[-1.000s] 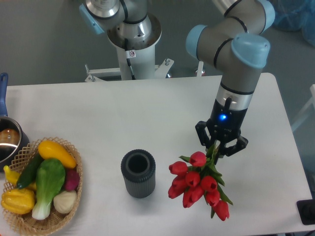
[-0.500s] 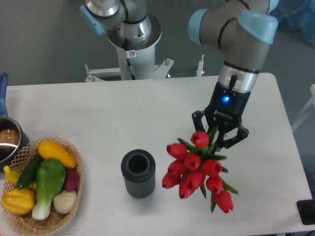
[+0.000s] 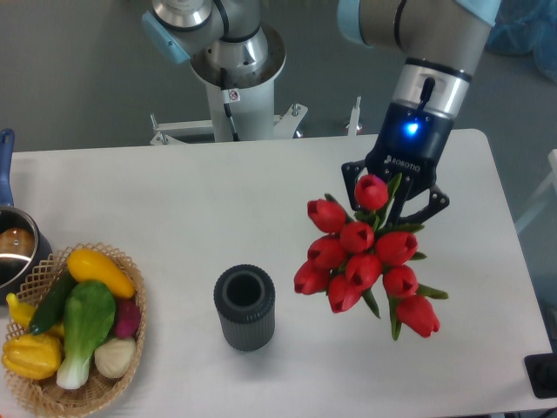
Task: Pick up the flowers from the table
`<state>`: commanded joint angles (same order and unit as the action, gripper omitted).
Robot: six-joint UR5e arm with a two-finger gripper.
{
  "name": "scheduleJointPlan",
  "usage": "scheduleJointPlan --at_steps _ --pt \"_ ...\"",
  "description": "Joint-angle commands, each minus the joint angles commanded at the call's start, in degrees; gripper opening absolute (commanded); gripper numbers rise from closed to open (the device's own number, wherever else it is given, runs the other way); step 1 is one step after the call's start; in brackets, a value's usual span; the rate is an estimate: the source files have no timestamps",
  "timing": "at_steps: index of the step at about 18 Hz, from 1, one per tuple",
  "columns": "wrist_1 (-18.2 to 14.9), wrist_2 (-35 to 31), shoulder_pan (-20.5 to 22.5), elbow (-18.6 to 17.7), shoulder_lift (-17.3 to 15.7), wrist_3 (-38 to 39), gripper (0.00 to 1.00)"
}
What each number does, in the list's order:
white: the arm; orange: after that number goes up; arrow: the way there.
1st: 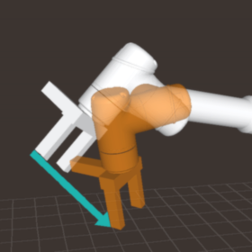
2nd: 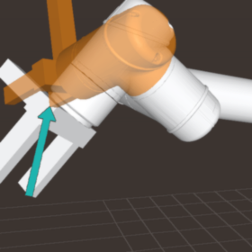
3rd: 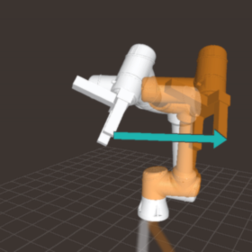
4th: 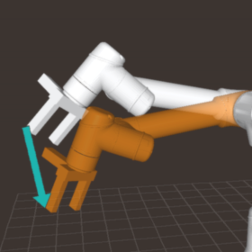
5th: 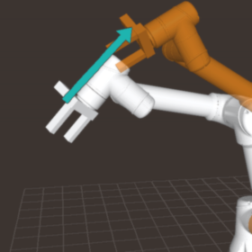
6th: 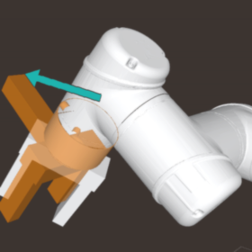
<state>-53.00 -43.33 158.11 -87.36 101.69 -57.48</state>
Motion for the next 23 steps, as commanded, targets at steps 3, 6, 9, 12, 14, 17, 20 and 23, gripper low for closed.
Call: scheduleJointPlan --at_steps 3,6,9,12,14,17,20,23 --pt "-0.09 0.79 0.27 0.0 0.0 -0.09 0.18" --pt "-0.09 0.79 0.27 0.0 -0.09 -0.09 0.18" --pt "0.0 0.7 0.27 -0.44 -0.26 -0.09 0.18" --pt "0.0 0.79 0.44 -0.44 -0.44 -0.09 0.18" --pt "0.0 0.79 0.7 -0.44 -0.44 -0.17 0.18" --pt "0.0 0.79 0.79 -0.44 -0.35 -0.18 0.18" --pt "0.0 0.79 0.88 -0.44 -0.44 -0.17 0.18" --pt "0.0 0.79 0.97 -0.53 -0.35 -0.17 0.18"
